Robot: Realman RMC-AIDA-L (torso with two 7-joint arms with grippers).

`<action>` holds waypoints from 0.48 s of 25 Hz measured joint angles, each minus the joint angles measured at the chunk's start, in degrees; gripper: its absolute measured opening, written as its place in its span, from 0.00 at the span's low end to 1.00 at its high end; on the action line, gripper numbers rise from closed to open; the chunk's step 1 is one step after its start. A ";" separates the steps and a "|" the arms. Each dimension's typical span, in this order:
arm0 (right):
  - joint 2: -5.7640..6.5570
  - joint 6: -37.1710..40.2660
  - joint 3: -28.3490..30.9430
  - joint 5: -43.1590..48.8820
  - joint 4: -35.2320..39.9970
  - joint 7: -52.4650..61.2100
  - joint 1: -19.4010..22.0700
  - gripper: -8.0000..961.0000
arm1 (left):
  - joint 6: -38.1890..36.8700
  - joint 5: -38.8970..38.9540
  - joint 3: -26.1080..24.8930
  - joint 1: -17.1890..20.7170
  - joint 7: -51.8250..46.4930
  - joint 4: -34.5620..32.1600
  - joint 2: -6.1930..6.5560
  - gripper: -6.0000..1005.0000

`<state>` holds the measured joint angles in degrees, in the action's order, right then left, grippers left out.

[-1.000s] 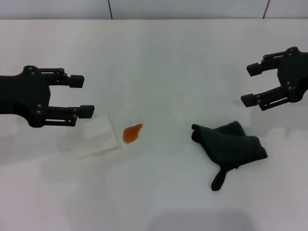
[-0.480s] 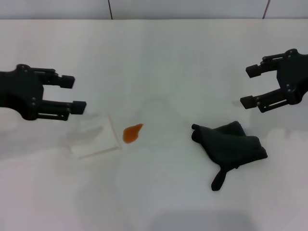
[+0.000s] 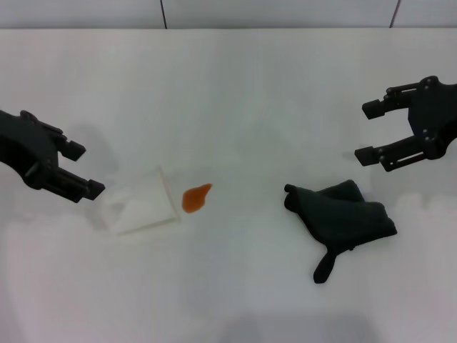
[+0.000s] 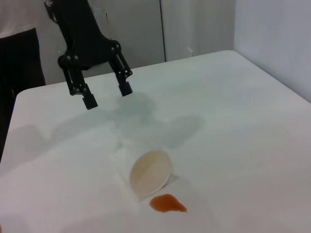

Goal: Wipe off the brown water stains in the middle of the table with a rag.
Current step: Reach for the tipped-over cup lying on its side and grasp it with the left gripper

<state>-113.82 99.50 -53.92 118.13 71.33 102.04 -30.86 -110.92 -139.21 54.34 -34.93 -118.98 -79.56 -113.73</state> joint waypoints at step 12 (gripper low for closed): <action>-0.08 -0.10 -0.22 0.00 -0.06 -0.23 0.08 0.87 | 5.52 -8.35 6.31 -1.71 3.90 0.91 -3.69 0.84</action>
<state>-113.90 99.40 -54.14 118.12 71.27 101.81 -30.79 -105.40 -147.56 60.65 -36.64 -115.07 -78.66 -117.42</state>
